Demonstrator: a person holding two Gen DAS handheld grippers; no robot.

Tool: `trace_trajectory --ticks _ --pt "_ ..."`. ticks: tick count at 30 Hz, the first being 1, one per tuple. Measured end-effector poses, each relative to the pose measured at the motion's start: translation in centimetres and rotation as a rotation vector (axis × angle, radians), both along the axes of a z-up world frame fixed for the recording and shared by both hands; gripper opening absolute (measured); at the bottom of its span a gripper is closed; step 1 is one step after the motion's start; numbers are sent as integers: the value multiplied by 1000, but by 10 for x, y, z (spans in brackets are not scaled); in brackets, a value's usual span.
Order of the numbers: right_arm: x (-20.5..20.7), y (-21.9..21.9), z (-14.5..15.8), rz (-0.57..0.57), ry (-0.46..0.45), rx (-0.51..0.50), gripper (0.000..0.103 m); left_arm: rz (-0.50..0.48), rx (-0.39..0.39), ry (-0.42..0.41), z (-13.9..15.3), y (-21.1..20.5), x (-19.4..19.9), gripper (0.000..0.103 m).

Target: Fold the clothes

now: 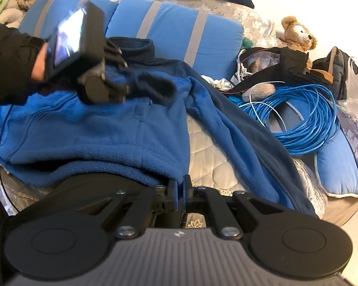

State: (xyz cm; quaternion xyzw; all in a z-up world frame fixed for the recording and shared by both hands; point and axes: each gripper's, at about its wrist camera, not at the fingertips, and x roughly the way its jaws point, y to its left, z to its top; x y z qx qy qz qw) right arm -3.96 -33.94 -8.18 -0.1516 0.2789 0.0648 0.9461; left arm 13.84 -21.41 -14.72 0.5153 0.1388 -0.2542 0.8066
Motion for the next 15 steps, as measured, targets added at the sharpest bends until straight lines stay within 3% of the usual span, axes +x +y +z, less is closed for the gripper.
trace_trajectory --ticks 3,4,5,6,8,13,15 --pt "2 -7 10 -12 15 12 42 0 -5 -8 4 7 -7 40" --pt "2 -12 14 -22 21 27 48 7 -24 11 10 12 -8 50" --pt "2 -20 20 -34 28 56 62 15 -50 23 18 17 -11 63" --pt "2 -29 24 -42 39 95 73 23 -85 22 27 23 -16 67" --pt "1 -48 32 -51 62 179 79 40 -161 9 45 38 -28 76" --pt "5 -92 52 -2 137 426 89 201 -338 32 92 99 -50 78" --pt "11 -103 61 33 154 516 89 290 -363 36 105 130 -54 79"
